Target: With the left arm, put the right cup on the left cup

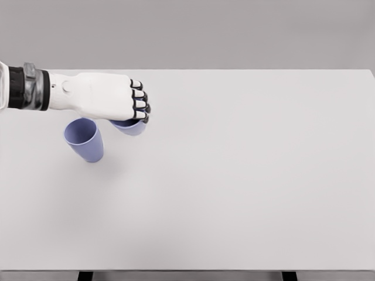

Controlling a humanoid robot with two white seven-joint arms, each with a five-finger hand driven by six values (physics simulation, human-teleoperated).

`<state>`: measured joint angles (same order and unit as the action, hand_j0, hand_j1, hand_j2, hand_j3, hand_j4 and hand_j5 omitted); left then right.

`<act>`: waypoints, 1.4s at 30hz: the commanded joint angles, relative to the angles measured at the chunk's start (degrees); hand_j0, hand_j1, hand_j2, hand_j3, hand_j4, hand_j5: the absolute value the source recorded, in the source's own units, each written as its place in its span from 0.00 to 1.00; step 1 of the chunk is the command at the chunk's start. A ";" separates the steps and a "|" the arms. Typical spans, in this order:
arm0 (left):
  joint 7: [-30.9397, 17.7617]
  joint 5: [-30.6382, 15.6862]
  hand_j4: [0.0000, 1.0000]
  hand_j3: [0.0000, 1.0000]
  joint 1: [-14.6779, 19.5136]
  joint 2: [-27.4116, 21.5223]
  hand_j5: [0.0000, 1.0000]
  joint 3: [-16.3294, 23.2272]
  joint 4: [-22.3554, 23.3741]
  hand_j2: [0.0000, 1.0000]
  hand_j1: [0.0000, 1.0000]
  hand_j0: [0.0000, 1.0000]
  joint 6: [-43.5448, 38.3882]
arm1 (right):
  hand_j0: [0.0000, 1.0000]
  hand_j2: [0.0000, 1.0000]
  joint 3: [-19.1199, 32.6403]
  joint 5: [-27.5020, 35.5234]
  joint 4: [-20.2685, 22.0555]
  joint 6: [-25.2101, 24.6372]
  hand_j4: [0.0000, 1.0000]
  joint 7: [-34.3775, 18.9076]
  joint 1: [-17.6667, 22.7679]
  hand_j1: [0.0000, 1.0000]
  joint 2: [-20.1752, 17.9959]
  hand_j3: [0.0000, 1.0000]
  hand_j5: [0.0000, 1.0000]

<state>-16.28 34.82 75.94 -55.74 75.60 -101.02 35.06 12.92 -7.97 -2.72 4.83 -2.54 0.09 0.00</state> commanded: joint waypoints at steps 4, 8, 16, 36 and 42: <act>0.11 -0.19 0.64 0.64 0.26 -1.13 0.64 -0.10 0.04 0.64 0.64 0.64 -0.06 | 1.00 1.00 0.00 -0.03 0.00 0.00 1.00 -0.01 0.09 1.00 0.00 1.00 1.00; 0.11 -0.19 0.64 0.64 0.53 -1.74 0.64 -0.10 0.04 0.64 0.64 0.64 -0.06 | 1.00 1.00 0.00 0.06 0.00 0.00 1.00 -0.01 0.09 1.00 0.00 1.00 1.00; 0.11 -0.19 0.64 0.64 1.23 -2.88 0.64 -0.10 0.04 0.64 0.64 0.64 -0.06 | 1.00 1.00 0.00 0.06 0.00 0.00 1.00 -0.01 0.00 1.00 0.00 1.00 1.00; 0.29 -0.63 0.64 0.64 3.60 -7.72 0.64 -0.72 -0.05 0.64 0.64 0.64 -0.06 | 1.00 1.00 0.00 0.06 0.00 0.00 1.00 -0.01 0.09 1.00 0.00 1.00 1.00; 0.29 -0.63 0.64 0.64 3.60 -9.30 0.64 -0.72 -0.05 0.64 0.64 0.64 -0.06 | 1.00 1.00 0.00 0.06 0.00 0.00 1.00 -0.01 0.00 1.00 0.00 1.00 1.00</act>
<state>-16.02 34.33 79.54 -64.39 74.99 -101.10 35.06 12.92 -7.95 -2.72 4.83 -2.54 0.09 0.00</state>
